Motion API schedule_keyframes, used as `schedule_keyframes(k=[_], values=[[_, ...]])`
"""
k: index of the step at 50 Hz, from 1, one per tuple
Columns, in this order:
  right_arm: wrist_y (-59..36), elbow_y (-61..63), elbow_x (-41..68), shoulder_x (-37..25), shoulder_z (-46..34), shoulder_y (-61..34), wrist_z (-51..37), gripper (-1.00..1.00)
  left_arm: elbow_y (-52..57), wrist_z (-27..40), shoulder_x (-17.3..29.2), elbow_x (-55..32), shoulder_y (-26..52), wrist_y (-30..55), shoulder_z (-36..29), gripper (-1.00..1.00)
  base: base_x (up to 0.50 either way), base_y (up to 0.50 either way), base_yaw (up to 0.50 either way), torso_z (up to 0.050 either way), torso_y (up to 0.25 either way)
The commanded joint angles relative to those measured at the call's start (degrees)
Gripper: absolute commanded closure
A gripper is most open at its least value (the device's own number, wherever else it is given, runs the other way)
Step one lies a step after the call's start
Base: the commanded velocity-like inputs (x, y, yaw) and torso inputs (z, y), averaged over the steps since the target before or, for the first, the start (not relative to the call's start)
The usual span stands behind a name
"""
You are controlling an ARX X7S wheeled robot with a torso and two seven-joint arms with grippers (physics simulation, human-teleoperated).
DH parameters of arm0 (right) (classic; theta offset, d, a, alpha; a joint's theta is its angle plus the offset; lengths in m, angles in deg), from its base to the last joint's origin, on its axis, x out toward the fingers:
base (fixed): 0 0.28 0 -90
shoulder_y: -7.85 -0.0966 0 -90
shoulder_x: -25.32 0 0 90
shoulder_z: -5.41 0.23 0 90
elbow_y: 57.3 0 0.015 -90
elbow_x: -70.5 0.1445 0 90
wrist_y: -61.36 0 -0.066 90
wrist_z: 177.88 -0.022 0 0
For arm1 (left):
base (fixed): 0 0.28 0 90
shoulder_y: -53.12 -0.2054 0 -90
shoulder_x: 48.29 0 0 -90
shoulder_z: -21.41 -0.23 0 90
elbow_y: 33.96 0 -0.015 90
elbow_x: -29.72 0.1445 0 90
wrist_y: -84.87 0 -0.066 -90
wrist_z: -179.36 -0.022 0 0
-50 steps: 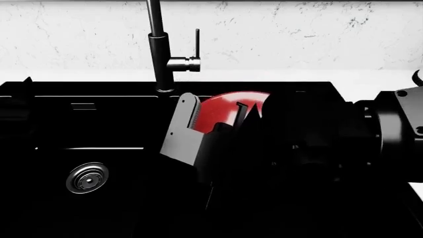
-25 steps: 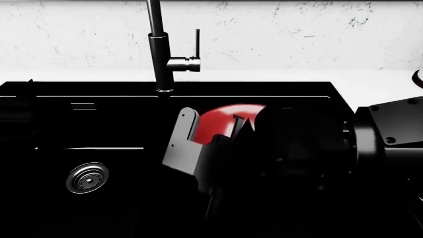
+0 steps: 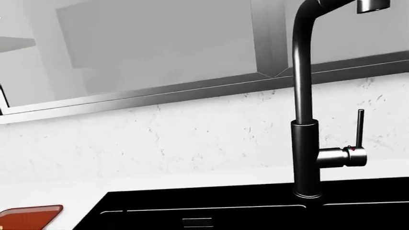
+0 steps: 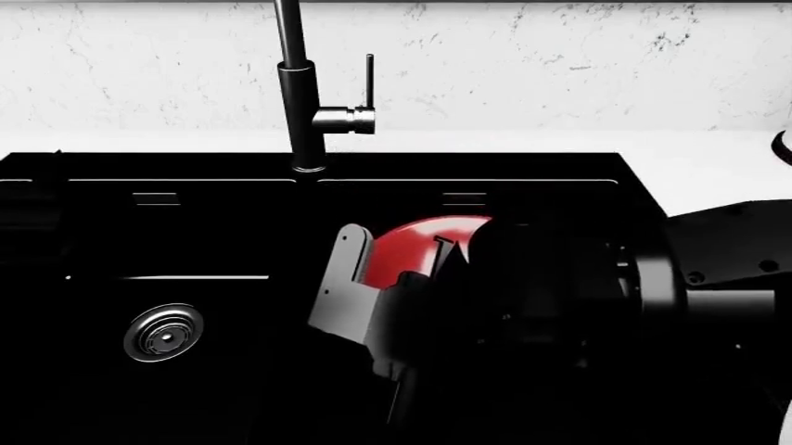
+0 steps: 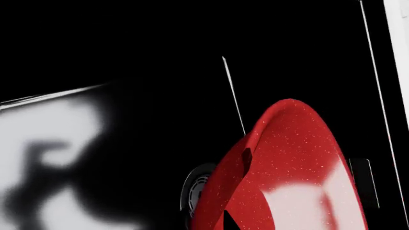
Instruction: Move the fresh-baked cupcake off the tray onto the counter, and place the bowl used for mixing into the sink.
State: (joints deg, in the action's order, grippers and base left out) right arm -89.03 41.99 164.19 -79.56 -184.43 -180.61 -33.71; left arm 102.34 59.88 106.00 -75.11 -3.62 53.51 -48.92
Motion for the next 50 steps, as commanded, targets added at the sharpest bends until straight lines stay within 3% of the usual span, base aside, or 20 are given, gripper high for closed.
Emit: schedule_keyframes(k=[1, 50], values=[[-0.67, -0.51, -2.14, 0.36, -0.37, 0.69, 6.6, 1.0, 0.01, -0.82, -0.66, 1.18, -1.1, 0.34, 0.89, -1.0, 0.0, 0.0, 0.0, 0.0, 0.0], [0.11, -2.88, -5.41, 1.28, -2.25, 4.2, 8.69, 1.0, 0.22, -0.43, -0.56, 1.23, -1.7, -0.09, 0.59, -1.0, 0.0, 0.0, 0.0, 0.0, 0.0]])
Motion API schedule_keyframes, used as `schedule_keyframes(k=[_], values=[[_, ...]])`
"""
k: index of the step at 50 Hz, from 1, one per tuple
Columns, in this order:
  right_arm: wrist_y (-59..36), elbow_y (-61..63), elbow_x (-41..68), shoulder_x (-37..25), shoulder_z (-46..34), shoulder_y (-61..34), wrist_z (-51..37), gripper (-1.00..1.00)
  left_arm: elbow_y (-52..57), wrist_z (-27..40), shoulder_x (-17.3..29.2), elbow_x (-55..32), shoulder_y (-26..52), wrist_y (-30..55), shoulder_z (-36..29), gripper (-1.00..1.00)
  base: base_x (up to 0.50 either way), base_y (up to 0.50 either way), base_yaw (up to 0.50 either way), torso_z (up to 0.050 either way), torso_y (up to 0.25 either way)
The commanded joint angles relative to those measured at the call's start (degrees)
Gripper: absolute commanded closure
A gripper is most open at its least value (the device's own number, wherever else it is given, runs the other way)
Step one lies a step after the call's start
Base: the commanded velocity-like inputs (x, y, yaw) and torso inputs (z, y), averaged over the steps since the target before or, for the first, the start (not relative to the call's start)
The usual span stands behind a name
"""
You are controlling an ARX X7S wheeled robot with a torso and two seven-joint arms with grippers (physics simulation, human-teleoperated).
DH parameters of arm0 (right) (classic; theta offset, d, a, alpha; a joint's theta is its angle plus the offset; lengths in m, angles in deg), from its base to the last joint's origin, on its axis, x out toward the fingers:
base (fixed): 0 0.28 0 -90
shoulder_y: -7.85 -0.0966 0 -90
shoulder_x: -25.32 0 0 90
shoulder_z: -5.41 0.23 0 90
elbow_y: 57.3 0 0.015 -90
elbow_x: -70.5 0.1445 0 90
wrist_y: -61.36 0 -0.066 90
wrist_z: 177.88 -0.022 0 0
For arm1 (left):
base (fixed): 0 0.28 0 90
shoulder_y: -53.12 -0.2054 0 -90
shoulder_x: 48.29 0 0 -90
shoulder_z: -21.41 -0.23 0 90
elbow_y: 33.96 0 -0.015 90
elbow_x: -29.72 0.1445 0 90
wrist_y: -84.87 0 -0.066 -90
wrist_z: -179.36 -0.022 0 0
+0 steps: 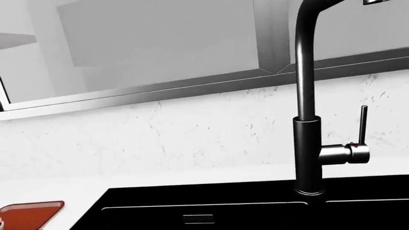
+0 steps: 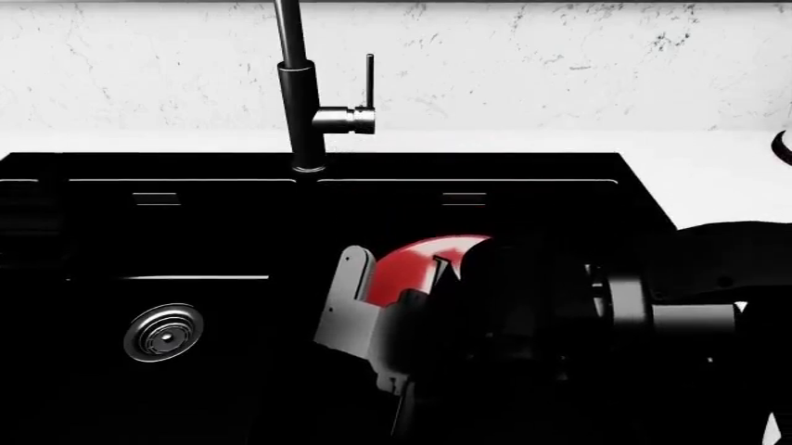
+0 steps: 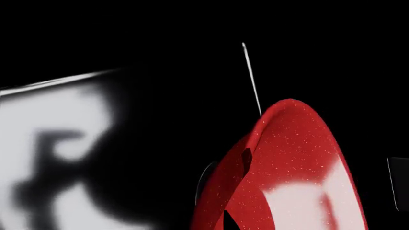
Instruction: Move the fresh-baked cupcake off the tray onto the counter, and place the bowl used for mixing into the sink.
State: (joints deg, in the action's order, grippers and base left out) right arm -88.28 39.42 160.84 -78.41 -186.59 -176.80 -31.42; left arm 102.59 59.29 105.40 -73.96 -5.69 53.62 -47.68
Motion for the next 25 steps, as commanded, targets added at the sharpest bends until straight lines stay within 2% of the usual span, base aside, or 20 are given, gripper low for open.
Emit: schedule_keyframes(k=[1, 7, 8, 25], values=[[-0.82, -0.42, -2.17, 0.3, -0.3, 0.44, 6.36, 1.0, -0.08, -0.03, 0.07, 0.15, 0.3, -0.12, -0.55, -1.0, 0.0, 0.0, 0.0, 0.0, 0.0], [-1.07, -0.99, -2.56, 0.55, -0.7, 0.69, 6.49, 1.0, -0.18, -0.89, -0.57, 1.38, -0.45, 0.24, -0.06, -1.0, 0.0, 0.0, 0.0, 0.0, 0.0], [-1.23, -0.93, -2.74, 0.64, -0.91, 0.69, 6.64, -1.0, -0.05, -0.18, -0.26, 0.67, -0.05, -0.06, -0.5, -1.0, 0.0, 0.0, 0.0, 0.0, 0.0], [-1.91, -0.35, -1.64, 0.58, -0.18, -0.17, 5.76, -1.0, 0.32, -0.16, -0.11, 0.17, -1.37, -0.09, 0.99, -1.0, 0.0, 0.0, 0.0, 0.0, 0.0]])
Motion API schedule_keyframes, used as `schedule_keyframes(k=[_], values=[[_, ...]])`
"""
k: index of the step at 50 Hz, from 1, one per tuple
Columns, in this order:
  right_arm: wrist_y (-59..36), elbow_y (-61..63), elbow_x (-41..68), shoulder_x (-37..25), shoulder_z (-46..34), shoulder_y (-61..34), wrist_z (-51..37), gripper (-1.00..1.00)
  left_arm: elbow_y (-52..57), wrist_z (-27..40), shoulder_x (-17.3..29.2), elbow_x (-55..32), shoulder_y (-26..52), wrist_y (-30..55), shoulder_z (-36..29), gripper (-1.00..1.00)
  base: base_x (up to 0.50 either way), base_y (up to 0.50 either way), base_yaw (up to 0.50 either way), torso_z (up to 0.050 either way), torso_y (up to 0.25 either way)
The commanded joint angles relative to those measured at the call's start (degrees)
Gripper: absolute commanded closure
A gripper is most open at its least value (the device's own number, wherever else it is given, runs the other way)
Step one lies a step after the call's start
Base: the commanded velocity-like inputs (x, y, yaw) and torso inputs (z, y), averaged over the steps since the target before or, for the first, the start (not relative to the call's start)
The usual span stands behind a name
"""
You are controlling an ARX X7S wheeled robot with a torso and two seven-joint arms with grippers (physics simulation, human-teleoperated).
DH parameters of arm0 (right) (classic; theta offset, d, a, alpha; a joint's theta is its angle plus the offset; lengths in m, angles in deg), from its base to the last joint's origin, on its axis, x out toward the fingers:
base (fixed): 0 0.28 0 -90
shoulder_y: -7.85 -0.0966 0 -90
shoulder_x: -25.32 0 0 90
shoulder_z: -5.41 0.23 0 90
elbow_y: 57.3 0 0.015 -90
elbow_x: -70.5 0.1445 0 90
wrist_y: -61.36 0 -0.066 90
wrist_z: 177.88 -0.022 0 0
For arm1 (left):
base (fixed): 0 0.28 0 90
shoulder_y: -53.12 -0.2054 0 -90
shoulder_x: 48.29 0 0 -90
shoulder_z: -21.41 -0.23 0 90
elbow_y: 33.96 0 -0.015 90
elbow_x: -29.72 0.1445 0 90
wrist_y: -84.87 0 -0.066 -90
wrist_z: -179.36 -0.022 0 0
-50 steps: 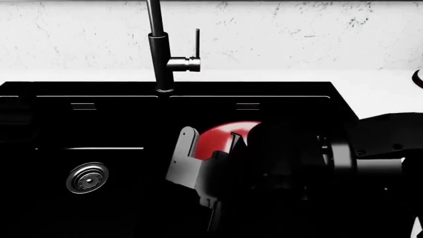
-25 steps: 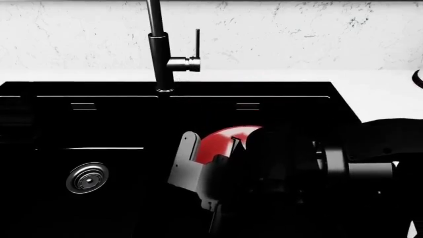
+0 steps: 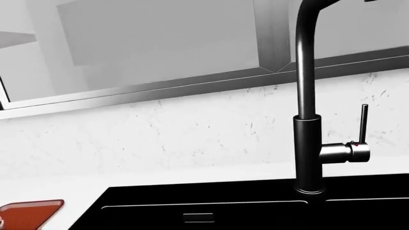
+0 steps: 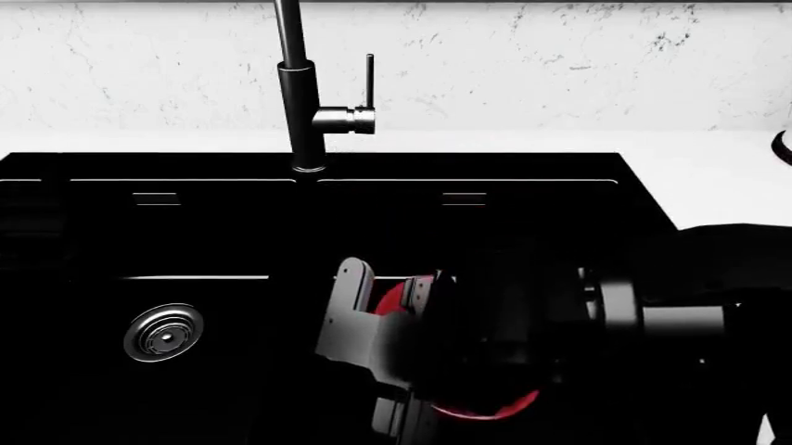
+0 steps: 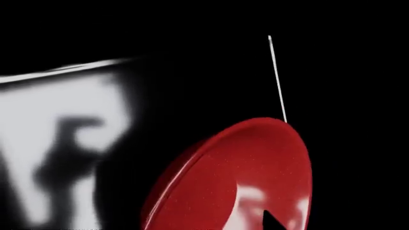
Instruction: Move the fresh-baked cupcake off the tray onto the counter, and place the bowl used for mixing into the sink.
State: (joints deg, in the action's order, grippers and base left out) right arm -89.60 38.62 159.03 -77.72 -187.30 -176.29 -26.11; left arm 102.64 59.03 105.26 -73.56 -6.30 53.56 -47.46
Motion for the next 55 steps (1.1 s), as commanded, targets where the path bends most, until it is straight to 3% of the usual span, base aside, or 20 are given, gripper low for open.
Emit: schedule_keyframes(k=[1, 32, 55], values=[[-0.69, 0.8, 0.48, -0.29, 0.72, -0.97, 0.14, -1.0, 0.18, 0.25, 0.22, -0.5, -0.59, -0.13, 0.68, -1.0, 0.0, 0.0, 0.0, 0.0, 0.0], [-1.16, 12.01, 13.37, -9.27, 10.61, -13.88, -8.87, -1.0, 0.11, 1.19, 0.9, -0.83, 1.44, -1.0, -1.8, -1.0, 0.0, 0.0, 0.0, 0.0, 0.0], [2.71, 21.32, 21.26, -23.08, 18.07, -22.02, -18.66, -1.0, 0.12, 1.49, 1.72, -2.02, 1.05, -1.58, -0.37, -1.0, 0.0, 0.0, 0.0, 0.0, 0.0]])
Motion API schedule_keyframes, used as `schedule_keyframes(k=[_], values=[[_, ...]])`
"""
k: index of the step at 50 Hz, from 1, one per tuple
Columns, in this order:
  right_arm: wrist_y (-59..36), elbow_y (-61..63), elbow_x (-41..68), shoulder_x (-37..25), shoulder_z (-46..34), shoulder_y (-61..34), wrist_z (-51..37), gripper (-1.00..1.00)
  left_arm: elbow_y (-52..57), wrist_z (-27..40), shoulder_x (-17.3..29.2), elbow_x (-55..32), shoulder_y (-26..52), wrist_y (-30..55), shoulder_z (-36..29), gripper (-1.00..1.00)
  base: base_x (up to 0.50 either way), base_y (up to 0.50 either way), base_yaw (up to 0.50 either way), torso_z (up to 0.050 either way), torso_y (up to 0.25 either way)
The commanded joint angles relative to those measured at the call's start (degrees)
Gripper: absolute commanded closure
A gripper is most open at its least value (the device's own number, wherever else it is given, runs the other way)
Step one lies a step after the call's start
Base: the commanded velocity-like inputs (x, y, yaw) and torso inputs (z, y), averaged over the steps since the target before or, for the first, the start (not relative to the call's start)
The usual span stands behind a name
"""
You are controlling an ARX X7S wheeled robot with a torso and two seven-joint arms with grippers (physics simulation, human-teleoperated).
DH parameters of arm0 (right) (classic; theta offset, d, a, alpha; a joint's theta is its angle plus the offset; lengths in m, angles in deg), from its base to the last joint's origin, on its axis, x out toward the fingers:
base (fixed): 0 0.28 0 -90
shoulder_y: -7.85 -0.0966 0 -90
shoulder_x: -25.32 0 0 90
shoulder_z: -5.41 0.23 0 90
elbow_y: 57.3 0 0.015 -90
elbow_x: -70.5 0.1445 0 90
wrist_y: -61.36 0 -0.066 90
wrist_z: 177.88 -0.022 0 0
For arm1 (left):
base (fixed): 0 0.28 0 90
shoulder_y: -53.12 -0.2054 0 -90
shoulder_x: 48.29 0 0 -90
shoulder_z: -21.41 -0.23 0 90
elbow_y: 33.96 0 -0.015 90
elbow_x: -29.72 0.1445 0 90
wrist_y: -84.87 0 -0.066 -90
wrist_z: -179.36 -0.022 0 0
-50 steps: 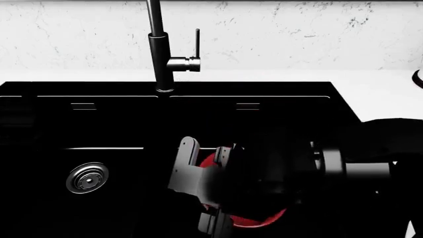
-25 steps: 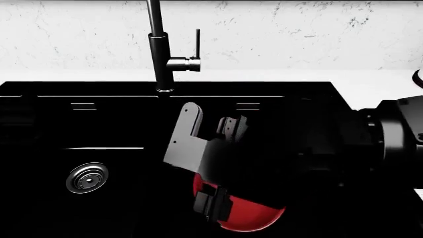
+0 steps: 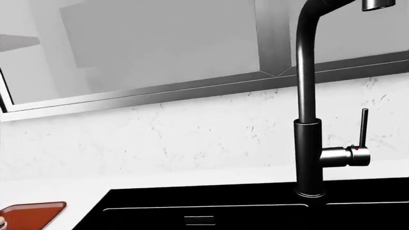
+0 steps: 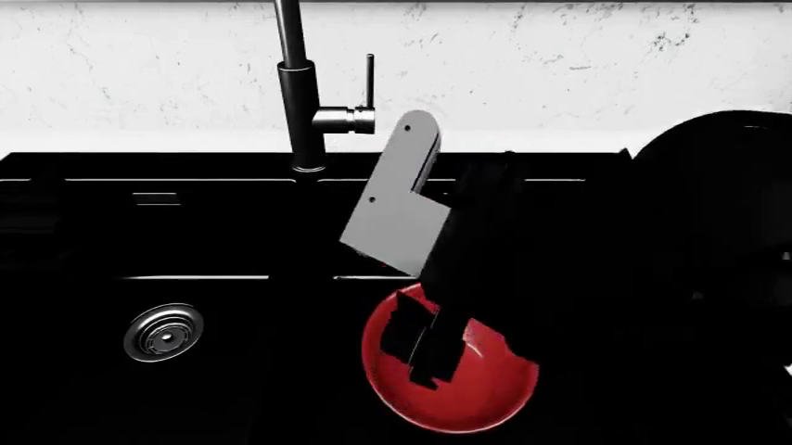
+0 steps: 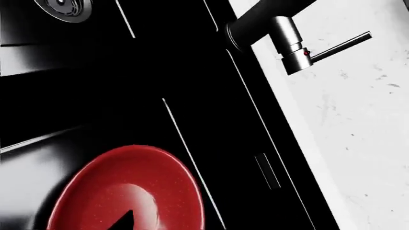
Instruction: Move the fresh-baked cupcake off the tray onto the counter, and place the bowl used for mixing into the sink.
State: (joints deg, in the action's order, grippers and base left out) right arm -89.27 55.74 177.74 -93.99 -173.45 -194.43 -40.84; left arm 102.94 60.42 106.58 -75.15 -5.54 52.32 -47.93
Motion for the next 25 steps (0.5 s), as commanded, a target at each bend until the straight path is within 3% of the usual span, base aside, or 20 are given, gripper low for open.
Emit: schedule_keyframes(k=[1, 17, 25], values=[[3.0, 4.8, 2.68, -8.22, 4.96, -4.39, -4.77, -1.0, -0.01, -0.12, 0.06, -0.06, -0.16, -0.19, 0.5, -1.0, 0.0, 0.0, 0.0, 0.0, 0.0], [15.8, 6.15, 3.71, -17.94, 11.88, -3.31, -15.97, -1.0, -0.4, 0.46, 1.13, -1.34, 0.75, -0.96, 0.41, -1.0, 0.0, 0.0, 0.0, 0.0, 0.0], [24.8, 8.91, 3.31, -23.49, 16.29, 0.03, -17.54, -1.0, -0.33, 0.71, 1.35, -1.76, 0.66, -1.2, 0.85, -1.0, 0.0, 0.0, 0.0, 0.0, 0.0]])
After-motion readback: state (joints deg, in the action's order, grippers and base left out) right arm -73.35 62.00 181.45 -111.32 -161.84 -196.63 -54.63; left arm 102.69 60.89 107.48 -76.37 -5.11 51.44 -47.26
